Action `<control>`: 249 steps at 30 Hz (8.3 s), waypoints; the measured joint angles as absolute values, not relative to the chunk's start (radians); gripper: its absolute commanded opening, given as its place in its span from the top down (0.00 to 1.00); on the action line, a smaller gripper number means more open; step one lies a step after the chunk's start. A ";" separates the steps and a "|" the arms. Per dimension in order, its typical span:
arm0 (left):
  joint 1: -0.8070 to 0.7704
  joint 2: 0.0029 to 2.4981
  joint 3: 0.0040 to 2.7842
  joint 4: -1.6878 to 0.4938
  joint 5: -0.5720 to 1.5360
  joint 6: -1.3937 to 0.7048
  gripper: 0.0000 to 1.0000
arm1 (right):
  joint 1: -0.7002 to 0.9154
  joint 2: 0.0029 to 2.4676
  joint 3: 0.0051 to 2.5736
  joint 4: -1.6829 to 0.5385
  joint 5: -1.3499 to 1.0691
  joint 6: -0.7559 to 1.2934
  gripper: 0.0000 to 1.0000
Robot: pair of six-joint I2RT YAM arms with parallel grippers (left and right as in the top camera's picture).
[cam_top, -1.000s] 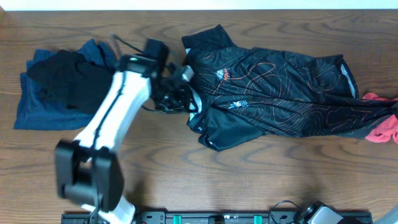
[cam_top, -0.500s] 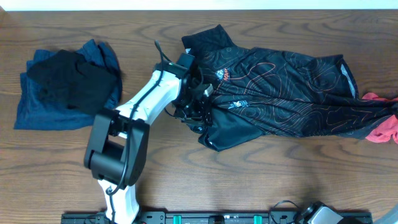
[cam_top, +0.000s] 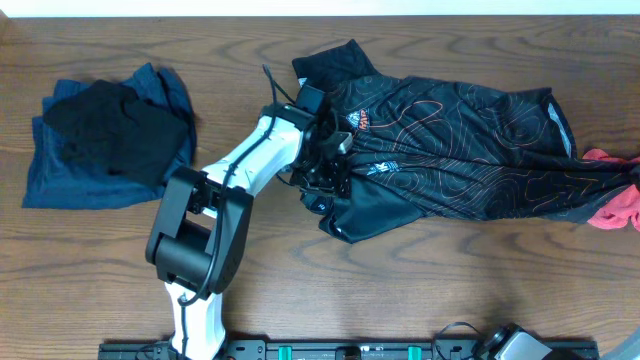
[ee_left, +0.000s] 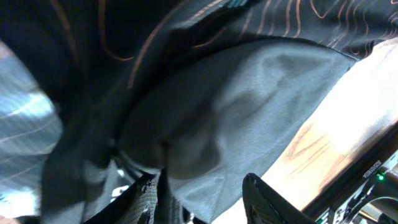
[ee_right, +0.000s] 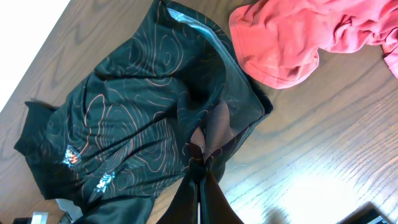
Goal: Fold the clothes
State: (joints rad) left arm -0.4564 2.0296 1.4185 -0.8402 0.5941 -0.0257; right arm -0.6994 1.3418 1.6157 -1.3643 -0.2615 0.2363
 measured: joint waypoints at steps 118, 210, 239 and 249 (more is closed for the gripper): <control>-0.454 1.633 0.870 -0.616 0.594 -0.304 0.39 | -0.699 1.342 1.616 -1.383 -0.253 0.229 0.99; -0.257 1.082 1.186 -0.698 0.476 -0.415 0.94 | -0.699 1.306 1.616 -1.390 -0.285 0.229 0.99; -0.105 1.034 1.789 -0.878 0.329 -0.212 0.94 | -0.699 1.206 2.060 -1.368 -0.294 0.256 0.99; -0.099 1.500 1.792 -0.727 0.345 -0.190 0.94 | -0.620 1.584 2.056 -1.301 -0.355 0.243 0.99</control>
